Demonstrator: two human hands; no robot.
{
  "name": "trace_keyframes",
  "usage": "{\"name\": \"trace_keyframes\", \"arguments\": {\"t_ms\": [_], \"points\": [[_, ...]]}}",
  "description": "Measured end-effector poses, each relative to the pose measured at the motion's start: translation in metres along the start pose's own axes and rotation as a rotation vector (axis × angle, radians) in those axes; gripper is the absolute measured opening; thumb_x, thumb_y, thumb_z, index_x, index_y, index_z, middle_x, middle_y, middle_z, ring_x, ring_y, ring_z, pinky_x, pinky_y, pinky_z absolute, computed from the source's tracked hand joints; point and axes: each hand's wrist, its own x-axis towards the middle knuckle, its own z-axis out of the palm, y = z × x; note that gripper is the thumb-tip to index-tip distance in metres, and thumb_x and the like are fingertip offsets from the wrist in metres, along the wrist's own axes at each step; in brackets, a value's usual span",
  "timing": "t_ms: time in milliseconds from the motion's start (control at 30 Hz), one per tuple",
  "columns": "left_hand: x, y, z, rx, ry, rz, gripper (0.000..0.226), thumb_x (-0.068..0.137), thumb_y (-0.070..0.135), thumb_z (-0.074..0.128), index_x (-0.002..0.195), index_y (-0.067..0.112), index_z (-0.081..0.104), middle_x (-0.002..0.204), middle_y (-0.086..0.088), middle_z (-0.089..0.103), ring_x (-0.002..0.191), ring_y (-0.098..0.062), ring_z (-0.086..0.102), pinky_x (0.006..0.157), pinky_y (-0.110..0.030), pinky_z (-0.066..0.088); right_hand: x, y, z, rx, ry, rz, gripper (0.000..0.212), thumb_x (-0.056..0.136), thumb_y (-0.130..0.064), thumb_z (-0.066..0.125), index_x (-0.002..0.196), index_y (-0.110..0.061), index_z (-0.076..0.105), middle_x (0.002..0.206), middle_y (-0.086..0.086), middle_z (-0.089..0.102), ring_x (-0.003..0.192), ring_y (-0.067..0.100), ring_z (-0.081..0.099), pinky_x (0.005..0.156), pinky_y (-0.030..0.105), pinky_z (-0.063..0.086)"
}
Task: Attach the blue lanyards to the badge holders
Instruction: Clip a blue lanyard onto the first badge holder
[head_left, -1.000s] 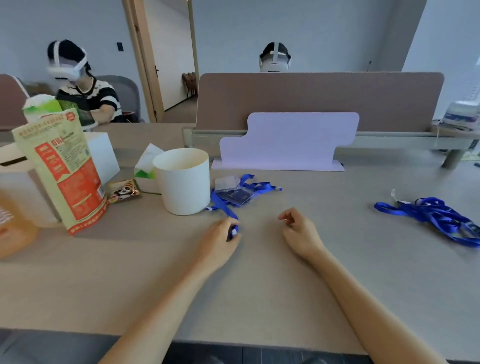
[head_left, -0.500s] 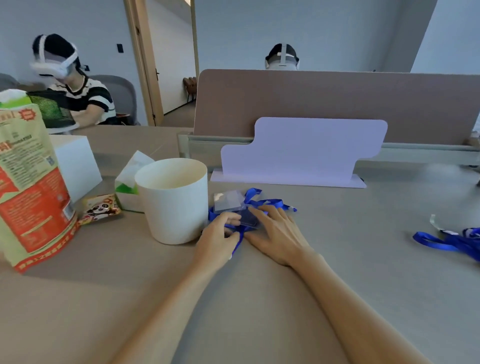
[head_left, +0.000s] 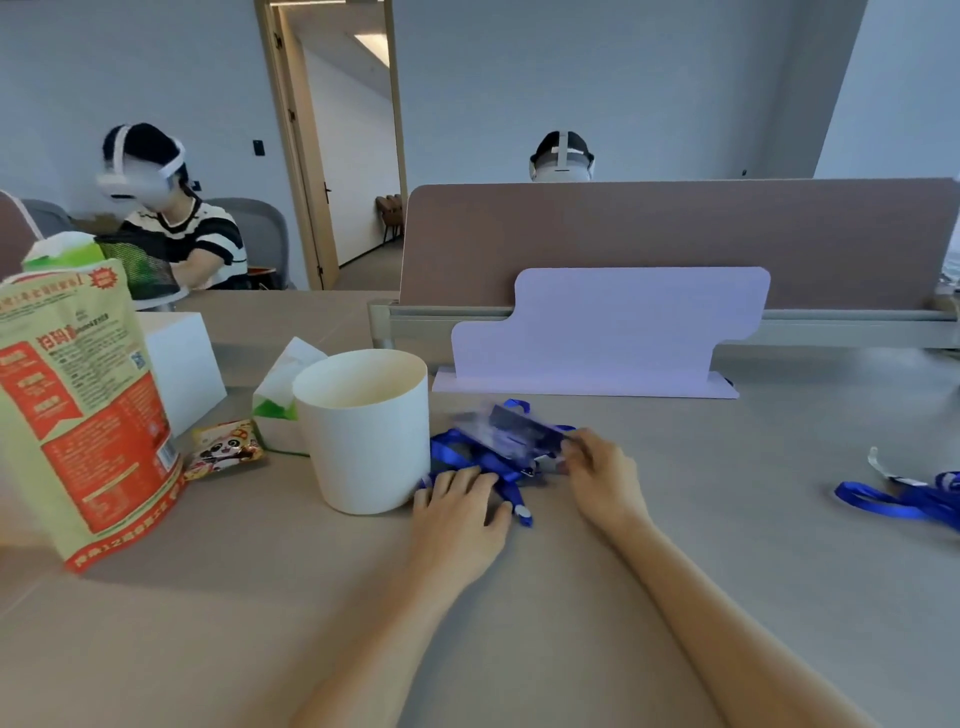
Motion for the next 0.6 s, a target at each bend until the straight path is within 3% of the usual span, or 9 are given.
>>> {"name": "trace_keyframes", "arguments": {"t_ms": [100,200,300,400,467,533,600], "points": [[-0.001,0.002,0.0,0.041,0.011,-0.037,0.05,0.091,0.046,0.027,0.136,0.031,0.043,0.145,0.013,0.041,0.133,-0.014,0.034,0.106,-0.033,0.023,-0.01,0.002,-0.016,0.398,0.045,0.177,0.018,0.1,-0.016,0.049,0.089,-0.013,0.062,0.08,0.006,0.073,0.07,0.013,0.073,0.078,0.037,0.056],[0.0,0.001,0.002,0.055,0.041,-0.03,0.044,0.094,0.039,0.029,0.133,0.029,0.046,0.142,0.011,0.044,0.131,-0.016,0.036,0.105,-0.033,0.024,-0.024,0.0,-0.033,0.693,-0.01,0.258,0.019,0.1,-0.011,0.05,0.088,-0.007,0.063,0.086,0.01,0.067,0.061,0.013,0.067,0.075,0.032,0.056],[0.003,0.0,-0.002,-0.048,0.065,-0.071,0.03,0.094,0.028,0.04,0.119,0.019,0.053,0.129,0.003,0.053,0.124,-0.02,0.044,0.101,-0.033,0.03,-0.038,0.0,-0.051,0.983,-0.059,0.325,0.008,0.094,0.001,0.053,0.09,-0.004,0.058,0.09,0.011,0.071,0.075,0.021,0.072,0.084,0.036,0.057],[0.001,-0.003,-0.011,-0.224,0.181,-0.057,0.014,0.086,0.017,0.053,0.098,0.011,0.051,0.108,-0.003,0.052,0.101,-0.026,0.052,0.081,-0.034,0.042,-0.047,-0.001,-0.058,1.105,-0.15,0.354,0.015,0.088,0.007,0.055,0.101,-0.001,0.057,0.099,0.011,0.072,0.094,0.03,0.072,0.09,0.039,0.057],[-0.004,-0.004,-0.015,-0.223,0.229,0.125,0.025,0.08,0.015,0.06,0.104,0.013,0.053,0.114,-0.001,0.051,0.103,-0.022,0.051,0.078,-0.033,0.044,-0.049,-0.003,-0.059,1.17,-0.187,0.372,0.015,0.089,0.008,0.052,0.097,-0.003,0.056,0.098,0.009,0.071,0.102,0.033,0.07,0.091,0.039,0.056],[-0.009,-0.001,-0.016,-0.165,0.166,0.324,0.045,0.082,0.021,0.06,0.126,0.021,0.05,0.134,0.006,0.045,0.121,-0.014,0.043,0.093,-0.031,0.041,-0.05,-0.005,-0.06,1.252,-0.19,0.393,0.014,0.089,0.008,0.049,0.092,-0.005,0.054,0.09,0.006,0.071,0.107,0.035,0.068,0.093,0.04,0.054],[-0.009,0.002,-0.012,-0.131,0.009,0.376,0.053,0.092,0.032,0.052,0.143,0.031,0.037,0.151,0.015,0.03,0.138,-0.006,0.026,0.106,-0.028,0.028,-0.051,-0.009,-0.062,1.275,-0.148,0.406,0.015,0.09,0.007,0.048,0.092,-0.006,0.055,0.085,0.005,0.072,0.105,0.032,0.069,0.094,0.039,0.053]]}}
